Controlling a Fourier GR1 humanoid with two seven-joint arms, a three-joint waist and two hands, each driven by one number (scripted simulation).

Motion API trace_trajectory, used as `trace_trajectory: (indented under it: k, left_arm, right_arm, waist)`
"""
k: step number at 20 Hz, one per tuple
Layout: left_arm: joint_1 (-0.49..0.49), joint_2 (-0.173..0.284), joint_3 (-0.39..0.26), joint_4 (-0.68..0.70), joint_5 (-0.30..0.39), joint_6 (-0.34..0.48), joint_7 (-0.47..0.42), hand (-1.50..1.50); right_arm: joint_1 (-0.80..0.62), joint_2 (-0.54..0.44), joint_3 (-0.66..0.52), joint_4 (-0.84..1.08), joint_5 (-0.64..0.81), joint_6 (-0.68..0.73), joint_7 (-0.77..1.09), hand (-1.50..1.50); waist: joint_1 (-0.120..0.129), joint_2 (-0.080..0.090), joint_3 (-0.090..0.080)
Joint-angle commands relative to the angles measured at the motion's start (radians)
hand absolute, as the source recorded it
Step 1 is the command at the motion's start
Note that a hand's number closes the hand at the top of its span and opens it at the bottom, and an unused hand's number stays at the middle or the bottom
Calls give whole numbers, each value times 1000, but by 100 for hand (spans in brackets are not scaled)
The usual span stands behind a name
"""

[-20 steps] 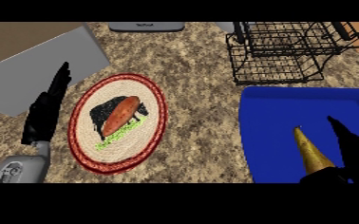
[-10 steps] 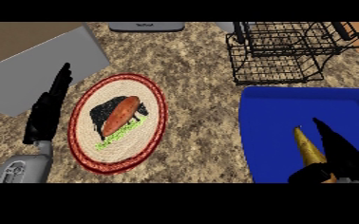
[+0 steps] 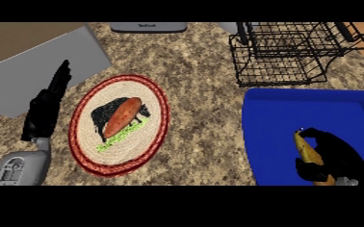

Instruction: Pick the pear from the tray and place it in the tiered basket

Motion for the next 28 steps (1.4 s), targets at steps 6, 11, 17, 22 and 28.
trace_trajectory:
  k: [6,11,17,22,28]
  left_arm:
    - [36,-13,14,-63,-5,-22,18,0]
    - [0,-43,-3,-33,-41,10,27,0]
    - [-10,-41,-24,-24,-29,-29,-7,0]
    - [-6,-46,-24,-66,-37,-15,42,0]
    - [-6,-58,-17,-62,-58,15,61,0]
  right_arm:
    - [30,82,-81,-130,-65,2,19,150]
    - [-13,209,63,-277,49,-78,110,150]
    - [-380,421,378,-110,173,-126,122,150]
    - [-628,427,429,-52,259,-363,241,150]
    - [-924,429,326,13,300,-365,344,150]
  waist:
    - [-4,3,6]
    - [-8,3,5]
    - [73,14,3]
    - [52,2,5]
    - [22,3,5]
